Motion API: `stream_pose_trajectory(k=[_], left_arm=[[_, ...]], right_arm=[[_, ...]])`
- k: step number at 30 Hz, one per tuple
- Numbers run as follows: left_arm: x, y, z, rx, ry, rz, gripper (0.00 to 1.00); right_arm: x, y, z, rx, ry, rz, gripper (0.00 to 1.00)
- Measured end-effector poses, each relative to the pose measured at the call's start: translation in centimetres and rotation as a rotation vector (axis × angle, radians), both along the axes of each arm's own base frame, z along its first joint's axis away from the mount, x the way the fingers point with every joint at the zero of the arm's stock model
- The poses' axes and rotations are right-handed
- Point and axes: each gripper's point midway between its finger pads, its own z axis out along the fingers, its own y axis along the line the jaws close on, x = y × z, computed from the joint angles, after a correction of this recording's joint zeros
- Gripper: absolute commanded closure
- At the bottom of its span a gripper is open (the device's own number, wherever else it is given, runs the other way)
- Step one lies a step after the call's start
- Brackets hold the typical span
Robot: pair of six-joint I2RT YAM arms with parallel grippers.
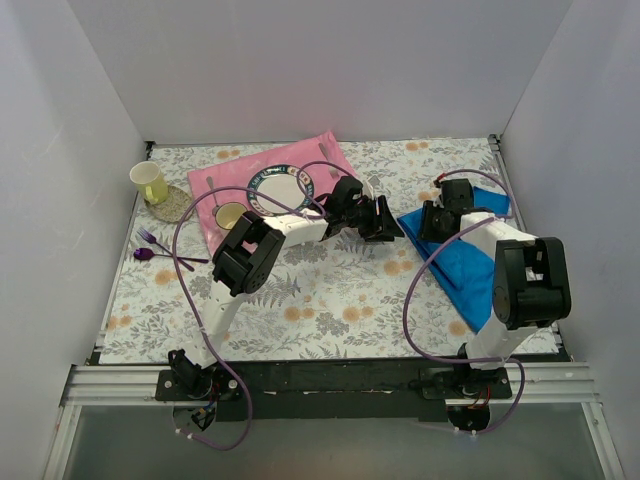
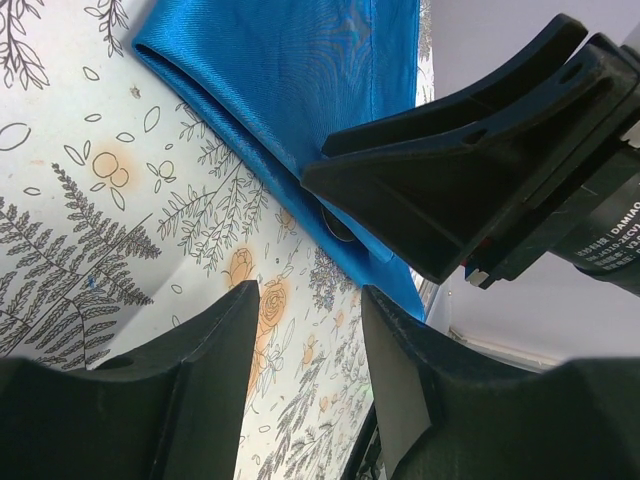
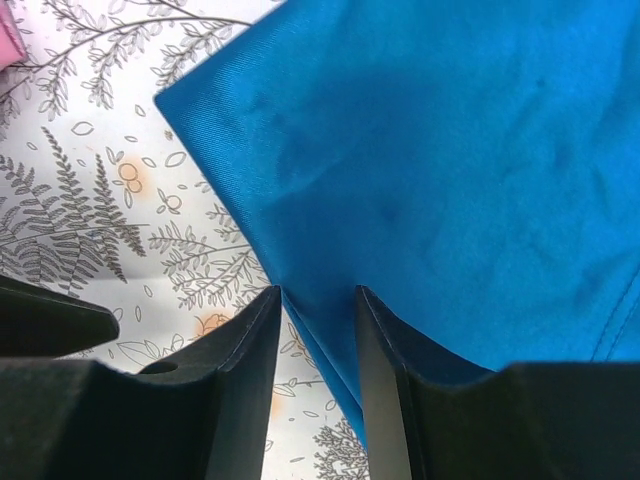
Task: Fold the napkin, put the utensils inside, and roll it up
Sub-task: Fold the napkin
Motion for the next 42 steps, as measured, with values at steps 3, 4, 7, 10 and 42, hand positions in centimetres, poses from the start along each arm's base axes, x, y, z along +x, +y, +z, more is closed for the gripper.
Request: stream_pose_trajectory(k=[3,4,7,10,42], left_arm=[[0.0,0.0,0.0,0.000,0.000,0.000,0.56],[0.0,0.0,0.0,0.001,0.001,0.000,0.56],[0.0,0.0,0.0,0.000,0.001,-0.001,0.56],[0.0,0.0,0.0,0.000,0.003,0.000,0.57],[0.6,1.5,-0.9,0.022,0.051,0.034,0.57]], right_arm=[[0.4,0.5,0.1,-0.011,-0.012,0.023,0.56],[0.5,0.6,0.1,-0.019,-0.015,0.035,0.57],[0.4,0.8,-0.3,-0.052,-0.014,0.058,0.58],[0.4,0.9,-0.8,-0.091,-0.007,0.081,0.62],[5.8,2.7,-0.1,-0.175,-0.071,0.139,0.84]])
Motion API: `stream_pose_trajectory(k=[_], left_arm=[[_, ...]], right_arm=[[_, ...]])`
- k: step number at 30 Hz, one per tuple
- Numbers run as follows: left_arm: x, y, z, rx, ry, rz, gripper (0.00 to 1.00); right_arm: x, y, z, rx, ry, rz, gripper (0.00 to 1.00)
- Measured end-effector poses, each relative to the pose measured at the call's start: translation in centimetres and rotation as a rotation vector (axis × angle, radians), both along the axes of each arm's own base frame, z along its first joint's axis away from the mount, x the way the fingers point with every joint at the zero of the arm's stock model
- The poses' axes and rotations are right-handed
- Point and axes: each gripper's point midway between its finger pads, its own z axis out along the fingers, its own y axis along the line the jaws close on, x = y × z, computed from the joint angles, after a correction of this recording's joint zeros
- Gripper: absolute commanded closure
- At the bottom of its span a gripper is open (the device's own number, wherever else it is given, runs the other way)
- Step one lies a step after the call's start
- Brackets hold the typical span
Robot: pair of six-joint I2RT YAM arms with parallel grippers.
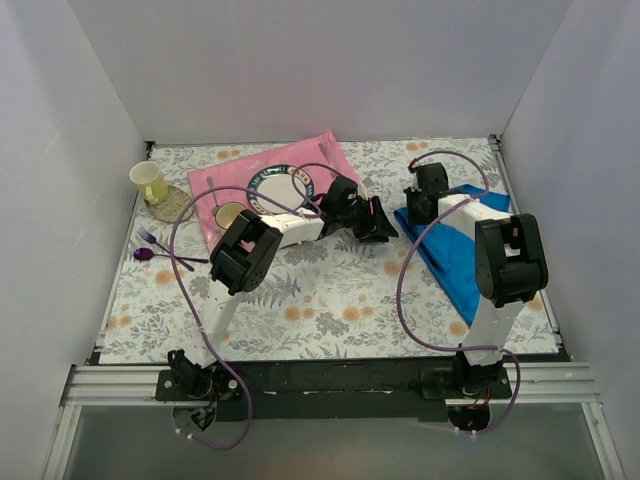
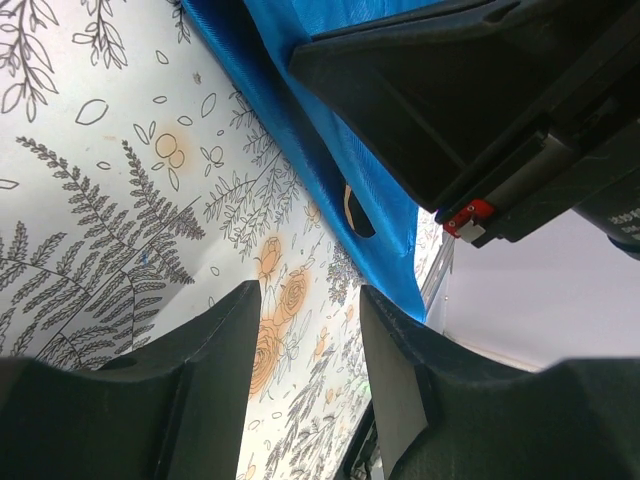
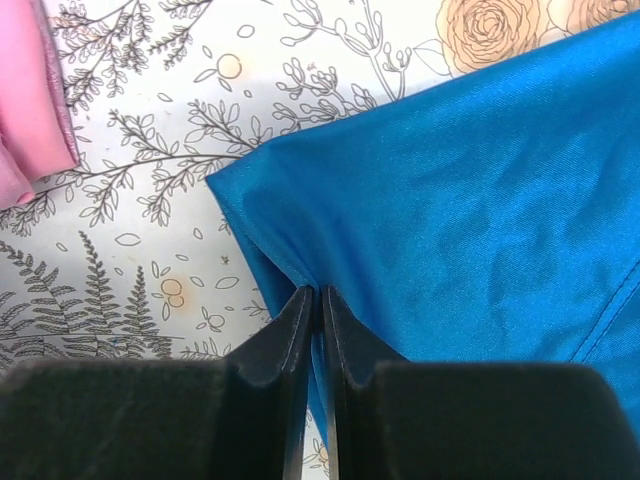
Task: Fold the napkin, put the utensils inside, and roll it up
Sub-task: Fold the napkin
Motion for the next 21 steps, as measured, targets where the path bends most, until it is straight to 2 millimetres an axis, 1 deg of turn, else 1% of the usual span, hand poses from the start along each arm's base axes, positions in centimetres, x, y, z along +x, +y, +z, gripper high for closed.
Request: stream_pose_trajectory(k=[3,4,6,7,9,10,11,14,15,17,18,21], left_arm=[[0.2,0.1,0.0,-0.001,0.003,0.004,0.57],[0.2,0.2,0.0,-0.002,0.004,0.005,0.56],[0.2,0.2,0.1,-0.005,0.006,0.001,0.55],[0.2,0.3,0.1,-0.007,0.008,-0.002,0.54],[0.2,0.3,0.3,-0.017,0.013,-0.006,0.53],[0.2,0.3,0.5,-0.025,0.014,-0.010,0.53],[0.1,0.2,0.7,-0.036,0.016,-0.013,0.52],[0.0,0.0,1.2,-0.067,0.025,-0.020,0.53],[0.0,0.0,1.4,-0.076,0.031,-0.021,0.53],[0.0,-0.2,1.9,-0.098,0.034,-0.024,0.53],[0.1,-0.3,2.2,-0.109,0.035,-0.024,0.53],[0.0,-0.4,2.7,-0.129,0.039,-0.030,0.53]], right_arm=[[-0.1,0.3,0.0,0.001,0.001,0.006,0.79],[-0.1,0.4,0.0,0.001,0.002,0.006,0.75],[-0.2,0.4,0.0,-0.003,0.004,0.007,0.69],[-0.2,0.4,-0.1,-0.005,0.007,0.008,0.61],[-0.5,0.3,-0.1,-0.010,0.022,0.003,0.58],[-0.7,0.2,0.0,-0.015,0.033,-0.001,0.50],[-0.9,0.1,0.1,-0.024,0.045,-0.004,0.47],[-2.4,-0.8,0.8,-0.050,0.086,-0.042,0.46],[-3.1,-1.2,1.4,-0.053,0.083,-0.056,0.46],[-4.9,-1.9,2.6,-0.045,0.078,-0.084,0.44],[-6.1,-2.5,3.3,-0.032,0.069,-0.105,0.44],[-8.7,-4.8,4.6,0.011,0.039,-0.183,0.50]])
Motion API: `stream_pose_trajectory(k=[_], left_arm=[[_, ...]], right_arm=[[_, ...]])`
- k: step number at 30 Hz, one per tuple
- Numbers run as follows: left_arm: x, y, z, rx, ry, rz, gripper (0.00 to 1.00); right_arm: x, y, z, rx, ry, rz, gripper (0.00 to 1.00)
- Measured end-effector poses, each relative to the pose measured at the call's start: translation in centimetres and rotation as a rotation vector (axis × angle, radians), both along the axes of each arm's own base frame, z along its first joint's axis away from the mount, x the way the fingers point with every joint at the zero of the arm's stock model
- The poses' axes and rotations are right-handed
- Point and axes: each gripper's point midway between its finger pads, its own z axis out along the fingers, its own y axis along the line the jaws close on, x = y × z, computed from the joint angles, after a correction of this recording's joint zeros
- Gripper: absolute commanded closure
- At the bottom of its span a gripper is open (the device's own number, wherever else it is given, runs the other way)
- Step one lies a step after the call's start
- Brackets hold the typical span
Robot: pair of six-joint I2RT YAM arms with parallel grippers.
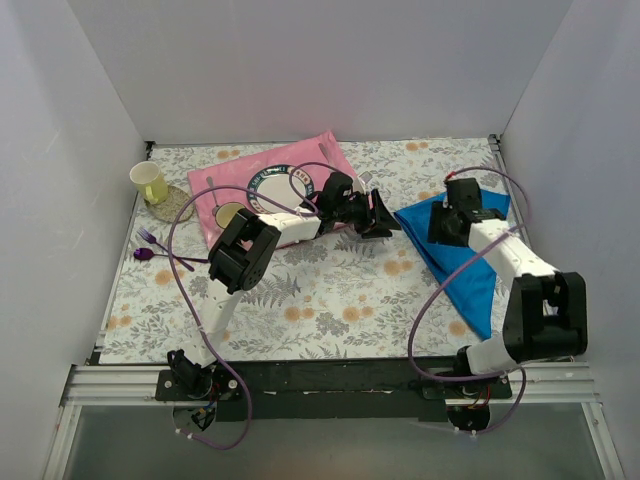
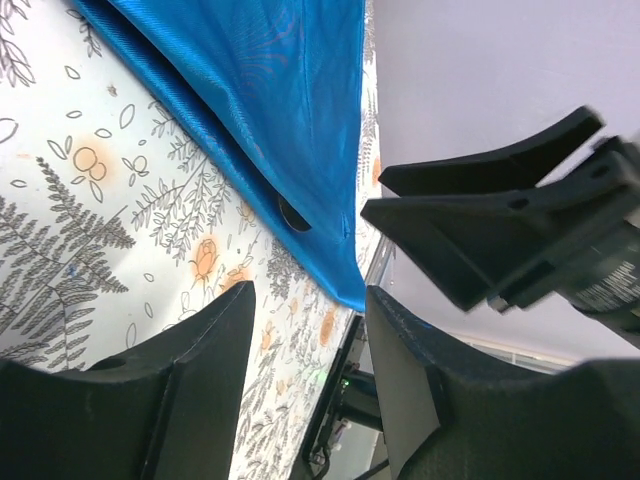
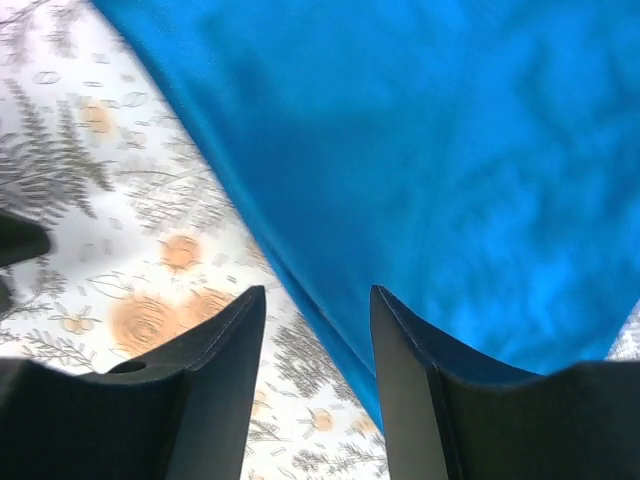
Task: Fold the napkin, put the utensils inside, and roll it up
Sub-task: Fold the napkin
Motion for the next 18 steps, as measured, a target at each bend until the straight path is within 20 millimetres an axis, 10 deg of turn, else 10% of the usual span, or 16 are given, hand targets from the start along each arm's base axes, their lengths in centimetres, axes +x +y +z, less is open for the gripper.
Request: stream_pose_trajectory(k=[5,11,18], left_arm=[[-0.2,-0.1,0.2,-0.010,0.005,-0.005,0.53],[-1.6,0.7,-0.8,0.029,0.036,-0.021,0.53],[-6.0,3.9,2.1,0.117,0.038,-0.049,0.47]], right_arm=[[-3.1,-3.7,-2.2,0.062,0.052,-0.156,0.58],[-6.0,-2.7,-5.0,0.140,0.156,-0.188,0.58],[-7.9,-7.4,-2.5,0.162,0.118,-0.473,0.22]])
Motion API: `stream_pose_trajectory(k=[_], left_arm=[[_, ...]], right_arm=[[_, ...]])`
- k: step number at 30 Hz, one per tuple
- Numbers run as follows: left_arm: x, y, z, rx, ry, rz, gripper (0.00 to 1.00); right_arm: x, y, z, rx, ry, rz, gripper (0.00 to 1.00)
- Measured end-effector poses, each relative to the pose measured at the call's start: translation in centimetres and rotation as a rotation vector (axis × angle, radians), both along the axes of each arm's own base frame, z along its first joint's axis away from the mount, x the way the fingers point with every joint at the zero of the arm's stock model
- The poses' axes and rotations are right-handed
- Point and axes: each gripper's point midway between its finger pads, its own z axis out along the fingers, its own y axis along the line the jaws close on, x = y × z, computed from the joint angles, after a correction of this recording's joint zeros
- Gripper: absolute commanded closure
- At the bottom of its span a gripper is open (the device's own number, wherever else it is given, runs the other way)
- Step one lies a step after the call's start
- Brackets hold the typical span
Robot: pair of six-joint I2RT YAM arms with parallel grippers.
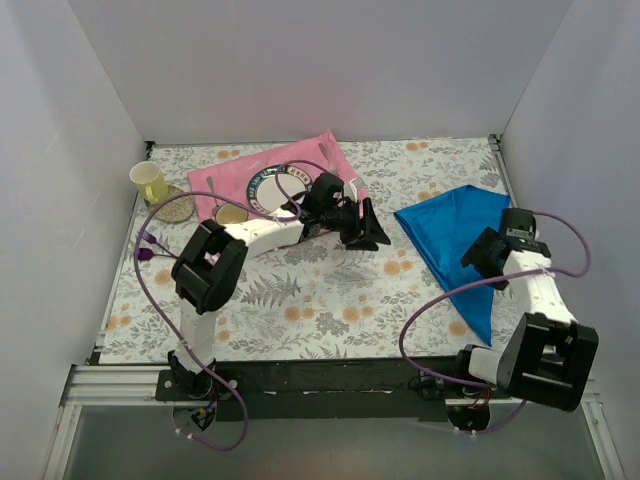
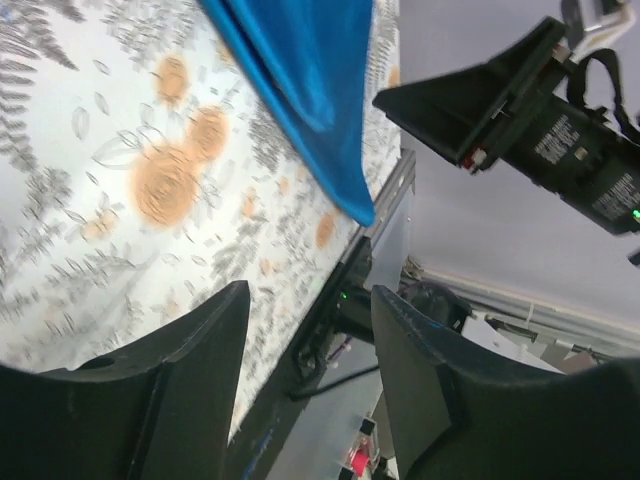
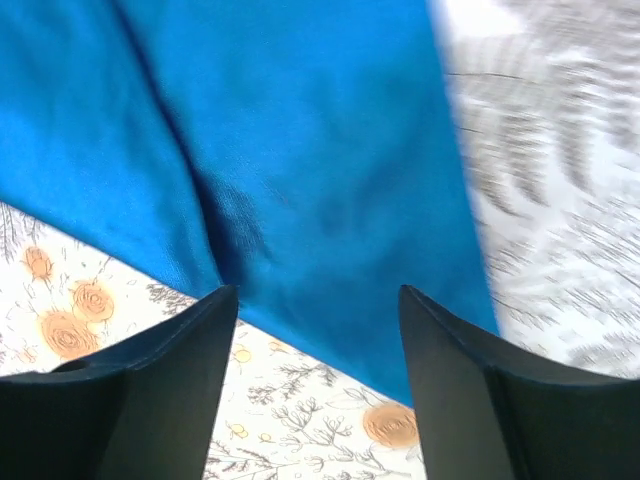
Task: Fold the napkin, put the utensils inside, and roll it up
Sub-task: Fold the napkin
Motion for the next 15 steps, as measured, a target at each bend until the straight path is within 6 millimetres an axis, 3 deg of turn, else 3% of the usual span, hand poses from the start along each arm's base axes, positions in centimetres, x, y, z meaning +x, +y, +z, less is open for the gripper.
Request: stream_pose_trajectory(k=[4,8,11,15], left_arm=[[-1.3,1.7,5.5,-0.004,-0.111,-0.010,0.46],[-1.8,3.3,9.6,-0.025,-0.203,-0.008,0.48],[-1.3,4.7,9.2,-0.009,-0.198,0.009,0.49],[-0.2,6.5,6.3,0.045,-0.122,0.039,0.50]], right_arm=[[-2.6,-3.7,2.1,0.002,-0.049,-0.233,0.13],[-6.0,-4.5,1.9,0.047,-0.034,-0.415,0.25],[-7.8,-3.6,0.2,0.098,0.039,-0.502,0.37],[-10.3,-2.4,-1.9,0.140,0.128,-0.590,0.38]])
